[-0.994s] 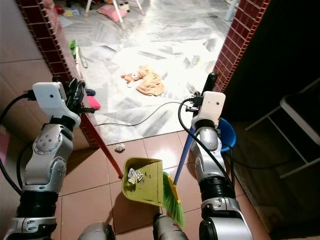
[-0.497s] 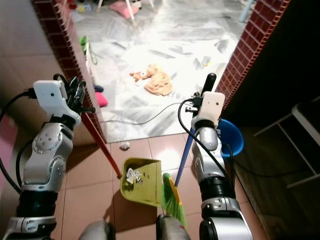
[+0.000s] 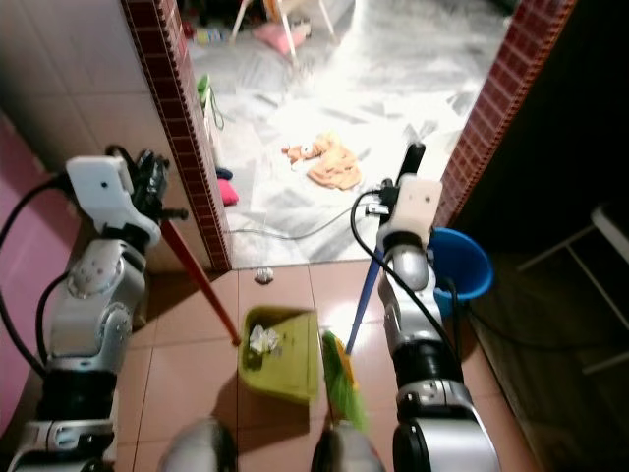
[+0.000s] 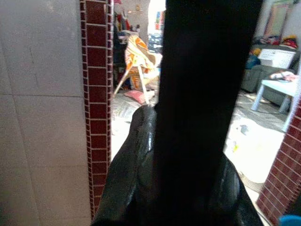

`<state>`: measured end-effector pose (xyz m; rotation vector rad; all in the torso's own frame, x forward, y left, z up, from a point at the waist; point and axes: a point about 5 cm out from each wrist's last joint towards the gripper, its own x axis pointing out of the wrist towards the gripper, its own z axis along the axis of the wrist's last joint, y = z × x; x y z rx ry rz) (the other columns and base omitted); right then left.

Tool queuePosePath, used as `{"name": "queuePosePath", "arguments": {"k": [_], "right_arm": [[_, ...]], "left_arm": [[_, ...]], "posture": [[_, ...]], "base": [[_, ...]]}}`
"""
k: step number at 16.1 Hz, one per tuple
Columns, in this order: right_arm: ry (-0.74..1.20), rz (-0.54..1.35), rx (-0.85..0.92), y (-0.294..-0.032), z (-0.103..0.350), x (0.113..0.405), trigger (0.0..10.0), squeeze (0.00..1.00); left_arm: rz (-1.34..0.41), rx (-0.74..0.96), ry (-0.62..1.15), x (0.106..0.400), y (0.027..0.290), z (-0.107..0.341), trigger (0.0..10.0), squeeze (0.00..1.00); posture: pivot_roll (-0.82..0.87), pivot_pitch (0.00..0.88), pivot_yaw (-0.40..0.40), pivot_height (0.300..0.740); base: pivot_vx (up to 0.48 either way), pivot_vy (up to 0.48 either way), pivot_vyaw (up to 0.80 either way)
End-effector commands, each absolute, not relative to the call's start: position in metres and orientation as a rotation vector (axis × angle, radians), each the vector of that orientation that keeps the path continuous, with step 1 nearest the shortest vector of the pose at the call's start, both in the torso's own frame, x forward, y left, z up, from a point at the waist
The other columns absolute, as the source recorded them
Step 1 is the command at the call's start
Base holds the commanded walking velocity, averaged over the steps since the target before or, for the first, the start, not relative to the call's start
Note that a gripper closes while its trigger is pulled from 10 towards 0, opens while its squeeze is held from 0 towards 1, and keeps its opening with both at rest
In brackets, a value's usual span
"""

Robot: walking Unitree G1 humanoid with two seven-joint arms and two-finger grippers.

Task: Sweep floor

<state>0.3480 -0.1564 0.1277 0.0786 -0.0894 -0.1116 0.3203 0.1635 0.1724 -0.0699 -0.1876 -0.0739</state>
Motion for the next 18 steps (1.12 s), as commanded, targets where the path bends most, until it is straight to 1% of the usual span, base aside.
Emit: {"name": "queuePosePath", "arguments": {"k": [1,2,4,7,9,12,14,16,18], "right_arm": [[-0.068,-0.118,0.122,-0.152,0.124,0.349,10.0,0.00],[-0.064,-0.118,0.123,-0.152,0.123,0.349,10.0,0.00],[-0.074,-0.110,0.096,-0.153,0.121,0.347,10.0,0.00],[-0.115,-0.123,0.023,-0.164,0.119,0.337,10.0,0.00],[-0.138,-0.127,-0.023,-0.170,0.117,0.332,10.0,0.00],[-0.122,-0.141,-0.017,-0.174,0.113,0.328,10.0,0.00],[-0.117,-0.093,-0.041,-0.168,0.114,0.327,10.0,0.00],[-0.118,-0.066,-0.063,-0.168,0.116,0.329,10.0,0.00],[-0.123,-0.063,-0.074,-0.169,0.119,0.333,10.0,0.00]], "left_arm": [[-0.074,-0.060,-0.227,0.323,0.167,0.180,10.0,0.00],[-0.069,-0.056,-0.220,0.324,0.169,0.178,10.0,0.00],[-0.070,-0.044,-0.210,0.322,0.169,0.171,10.0,0.00],[-0.095,0.054,-0.230,0.318,0.175,0.168,10.0,0.00],[-0.083,0.042,-0.227,0.320,0.182,0.167,10.0,0.00],[-0.104,0.021,-0.230,0.321,0.176,0.165,10.0,0.00],[-0.076,-0.049,-0.228,0.318,0.176,0.161,10.0,0.00],[-0.027,-0.137,-0.223,0.318,0.181,0.160,10.0,0.00],[-0.017,-0.163,-0.228,0.320,0.184,0.161,10.0,0.00]], "posture": [[0.00,0.000,0.000,0.740],[0.00,0.000,0.004,0.740],[0.00,0.000,0.017,0.740],[-0.01,0.000,0.031,0.740],[-0.02,0.000,0.046,0.740],[-0.04,0.000,0.029,0.740],[-0.05,0.000,-0.010,0.740],[-0.04,0.000,-0.024,0.740],[-0.04,0.000,-0.027,0.740]], "base": [[-0.270,0.000,0.00],[-0.270,0.000,0.00],[0.000,0.000,0.00],[0.000,0.000,0.00],[0.000,0.000,0.00],[0.000,0.000,0.00],[0.000,0.000,-0.67],[0.000,0.000,-0.80],[0.000,0.000,-0.80]]}}
